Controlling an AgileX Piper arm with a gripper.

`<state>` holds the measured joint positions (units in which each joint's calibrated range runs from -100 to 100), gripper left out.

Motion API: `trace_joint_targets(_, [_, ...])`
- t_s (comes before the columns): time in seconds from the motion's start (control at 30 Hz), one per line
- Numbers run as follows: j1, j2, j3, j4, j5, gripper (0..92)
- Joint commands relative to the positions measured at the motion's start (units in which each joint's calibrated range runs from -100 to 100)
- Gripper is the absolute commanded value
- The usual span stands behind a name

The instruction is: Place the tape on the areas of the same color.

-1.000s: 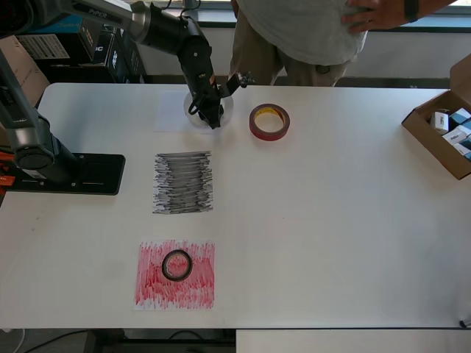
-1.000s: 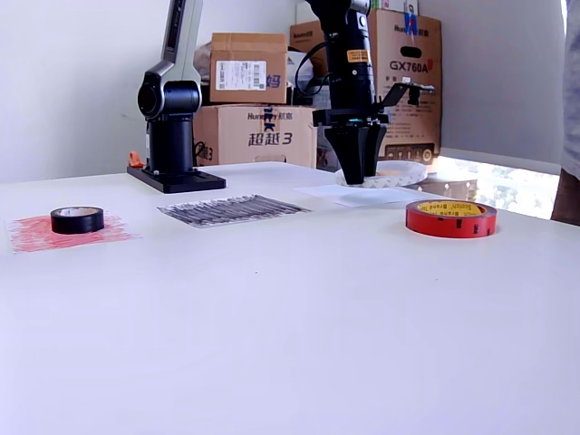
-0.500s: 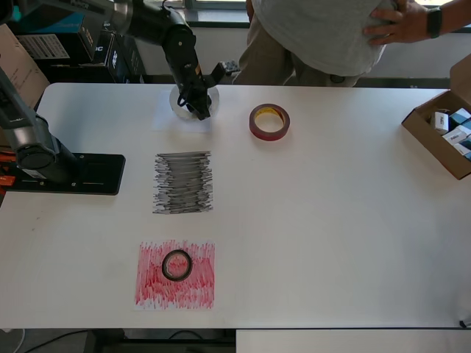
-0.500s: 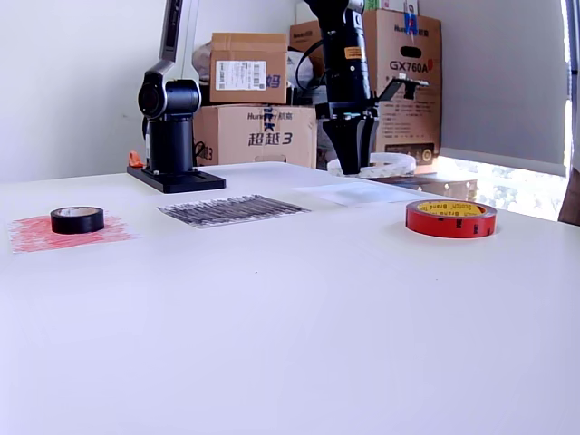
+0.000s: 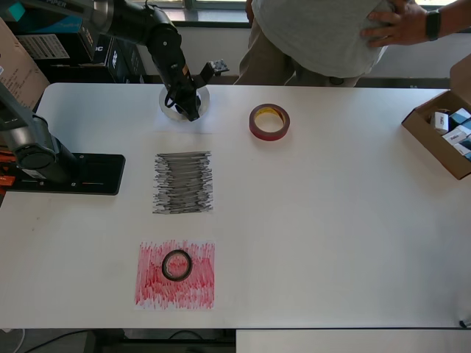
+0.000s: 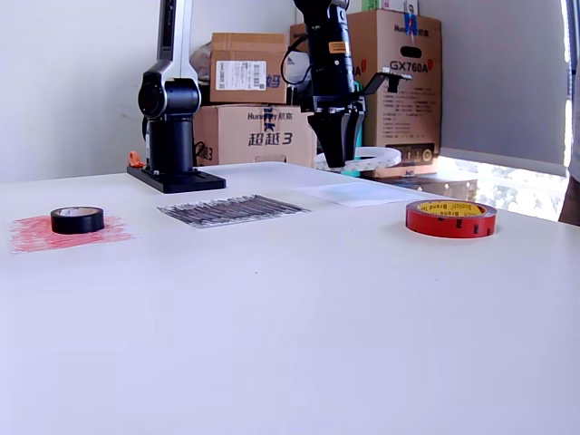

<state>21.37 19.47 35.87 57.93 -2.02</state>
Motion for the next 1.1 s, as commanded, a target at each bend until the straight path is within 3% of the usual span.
trace_joint_targets(0.0, [0.5,0.6,-0.1,-0.4,0.2,0.0])
trace_joint_targets(1.07, [0.2,6.6,-0.3,-3.5,0.8,0.7])
